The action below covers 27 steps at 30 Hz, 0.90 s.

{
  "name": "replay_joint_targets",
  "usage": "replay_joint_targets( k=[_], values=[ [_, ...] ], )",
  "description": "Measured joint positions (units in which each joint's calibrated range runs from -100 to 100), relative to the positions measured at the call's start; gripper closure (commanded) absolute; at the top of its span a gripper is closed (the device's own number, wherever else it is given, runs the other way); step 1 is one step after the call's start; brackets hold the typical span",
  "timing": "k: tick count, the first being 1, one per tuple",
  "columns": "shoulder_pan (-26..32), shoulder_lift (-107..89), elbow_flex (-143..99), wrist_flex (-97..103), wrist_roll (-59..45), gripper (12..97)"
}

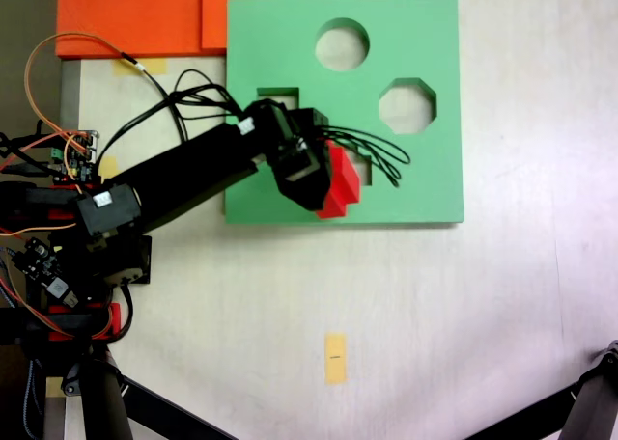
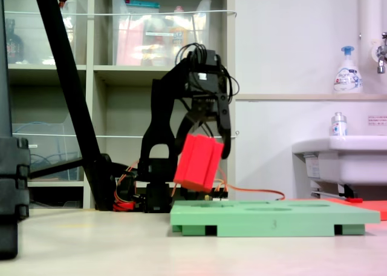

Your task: Put the cross columnar block into the corresponding hole

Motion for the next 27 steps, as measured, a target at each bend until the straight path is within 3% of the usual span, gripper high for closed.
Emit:
replay_joint_targets(
  k=[27],
  values=[
    [0.5,7.9,1.5,0.0,2.8,73.6]
  ],
)
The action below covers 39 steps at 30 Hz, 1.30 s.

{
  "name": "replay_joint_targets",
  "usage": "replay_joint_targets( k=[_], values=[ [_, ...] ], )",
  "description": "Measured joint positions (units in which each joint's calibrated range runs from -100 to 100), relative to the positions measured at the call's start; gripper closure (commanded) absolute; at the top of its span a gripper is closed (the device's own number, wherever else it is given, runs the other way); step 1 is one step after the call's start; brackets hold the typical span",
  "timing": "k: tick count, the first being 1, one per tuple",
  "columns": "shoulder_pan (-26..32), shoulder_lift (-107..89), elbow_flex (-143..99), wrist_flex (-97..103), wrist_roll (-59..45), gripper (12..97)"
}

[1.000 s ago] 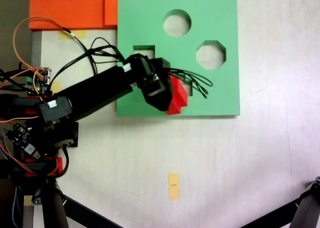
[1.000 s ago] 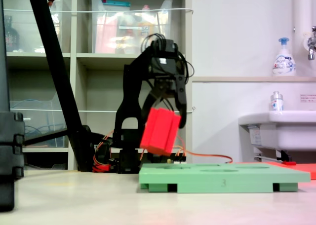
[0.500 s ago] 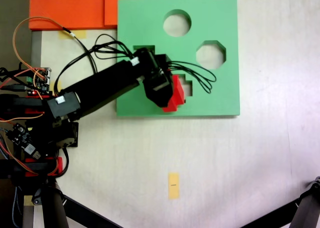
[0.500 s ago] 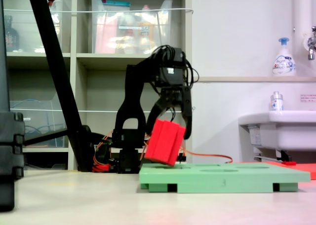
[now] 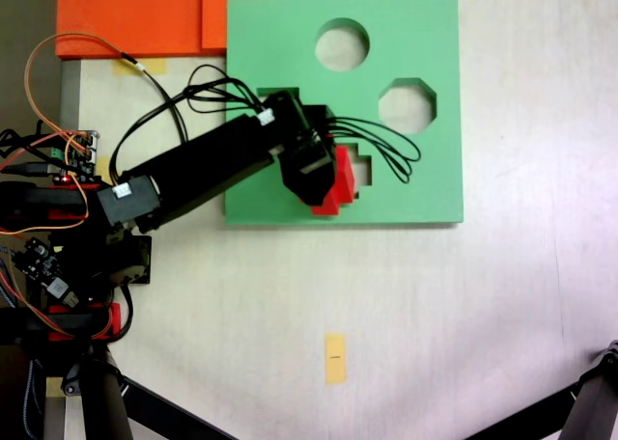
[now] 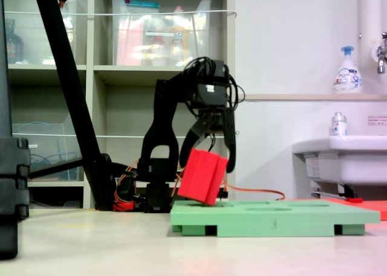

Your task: Put the cross columnar block into the corresponding hole

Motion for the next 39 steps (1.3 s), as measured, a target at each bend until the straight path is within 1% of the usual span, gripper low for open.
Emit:
replay_joint_targets(
  k=[12,39],
  values=[
    [0.0,1.4,6.4,0.6,0.0,73.6],
    [1.0,10.7,7.0,1.8,0.2,73.5]
  ],
)
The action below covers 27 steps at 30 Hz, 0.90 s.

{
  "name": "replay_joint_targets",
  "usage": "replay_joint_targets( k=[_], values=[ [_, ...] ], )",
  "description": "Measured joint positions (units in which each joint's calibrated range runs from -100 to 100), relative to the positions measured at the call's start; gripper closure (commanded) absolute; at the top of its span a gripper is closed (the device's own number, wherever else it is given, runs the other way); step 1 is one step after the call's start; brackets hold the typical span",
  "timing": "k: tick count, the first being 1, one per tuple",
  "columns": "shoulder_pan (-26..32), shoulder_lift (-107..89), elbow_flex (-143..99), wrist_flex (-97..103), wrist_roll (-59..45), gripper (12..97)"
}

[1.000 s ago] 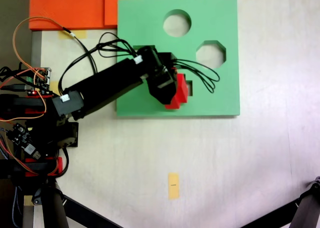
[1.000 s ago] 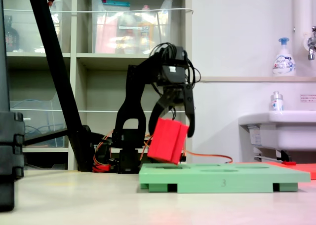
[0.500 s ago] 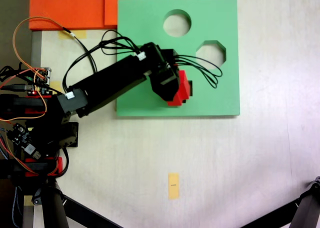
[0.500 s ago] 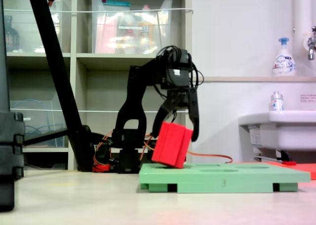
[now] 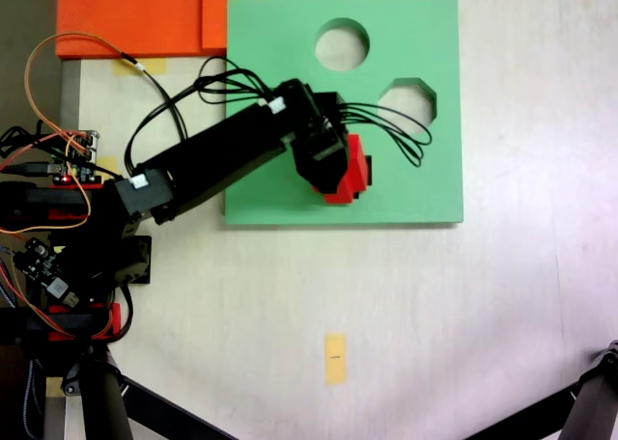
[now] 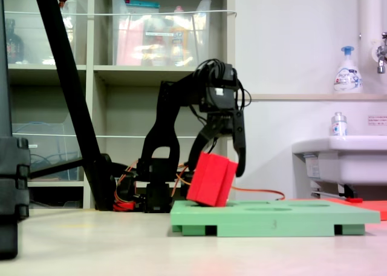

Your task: Put the cross columnar block into the corresponding hole

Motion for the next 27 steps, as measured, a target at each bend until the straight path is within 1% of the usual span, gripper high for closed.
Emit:
replay_joint_targets(
  k=[22,25,27],
  values=[
    [0.6,7.5,1.2,2.3,0.6,72.8],
    [0.6,8.6,1.8,2.3,0.6,66.4],
    [0.6,9.0,1.9,2.3,0.6,55.6]
  ],
)
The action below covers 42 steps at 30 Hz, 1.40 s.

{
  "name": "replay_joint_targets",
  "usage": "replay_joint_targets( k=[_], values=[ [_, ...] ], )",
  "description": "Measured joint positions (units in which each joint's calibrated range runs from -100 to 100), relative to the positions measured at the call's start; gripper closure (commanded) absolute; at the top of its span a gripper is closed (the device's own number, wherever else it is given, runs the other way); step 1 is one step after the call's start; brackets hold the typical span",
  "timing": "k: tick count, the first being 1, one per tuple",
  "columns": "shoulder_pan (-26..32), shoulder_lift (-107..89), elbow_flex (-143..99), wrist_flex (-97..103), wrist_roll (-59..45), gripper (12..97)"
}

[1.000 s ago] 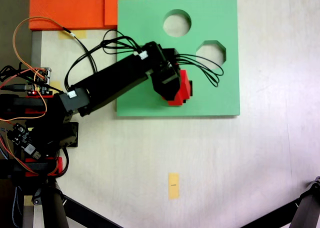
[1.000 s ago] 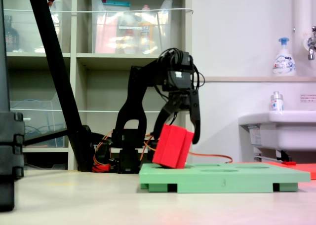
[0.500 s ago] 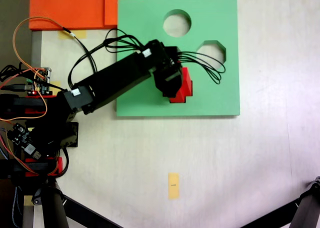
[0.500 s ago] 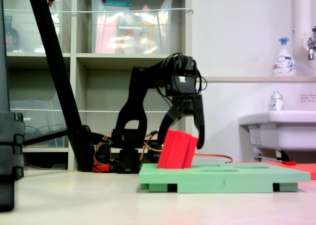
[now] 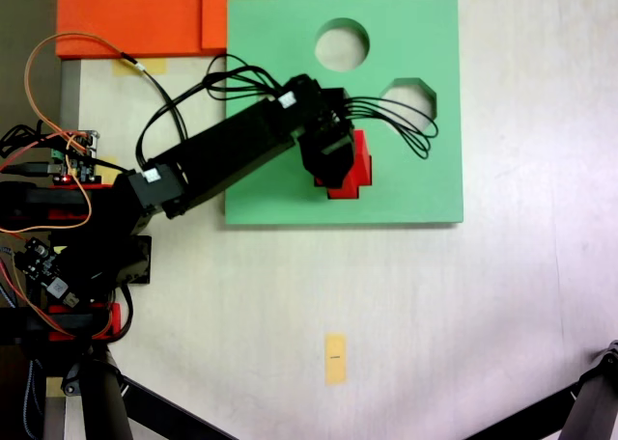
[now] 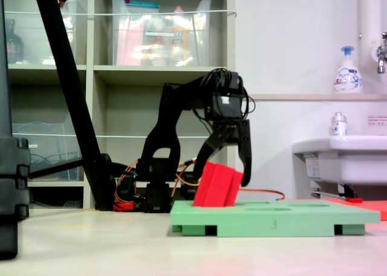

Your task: Put the cross columnar block into the corresponding hole

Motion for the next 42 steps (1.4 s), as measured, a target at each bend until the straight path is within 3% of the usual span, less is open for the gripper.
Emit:
replay_joint_targets(
  k=[3,8,12,18,24,25,33,34,36,37,42],
  values=[
    [-0.1,1.2,-0.1,0.0,0.0,52.2],
    [0.0,2.1,-1.2,0.2,0.0,26.9],
    [0.0,2.1,-1.2,0.2,0.0,13.5],
    [0.0,-0.5,-1.3,0.1,0.0,13.5],
    [1.0,-26.7,-1.2,-1.9,-0.5,17.5],
    [1.0,-33.2,-1.6,-2.1,-1.7,20.9],
    [-2.0,-75.5,-3.4,-2.8,-22.9,21.5],
    [-2.9,-78.0,-3.4,-2.8,-25.6,23.4],
    [-5.0,-81.5,-3.4,-2.8,-30.1,40.7],
    [-6.6,-82.9,-3.4,-2.8,-32.3,44.9],
    [-10.6,-92.2,-18.3,1.8,-39.5,48.5]
  ],
)
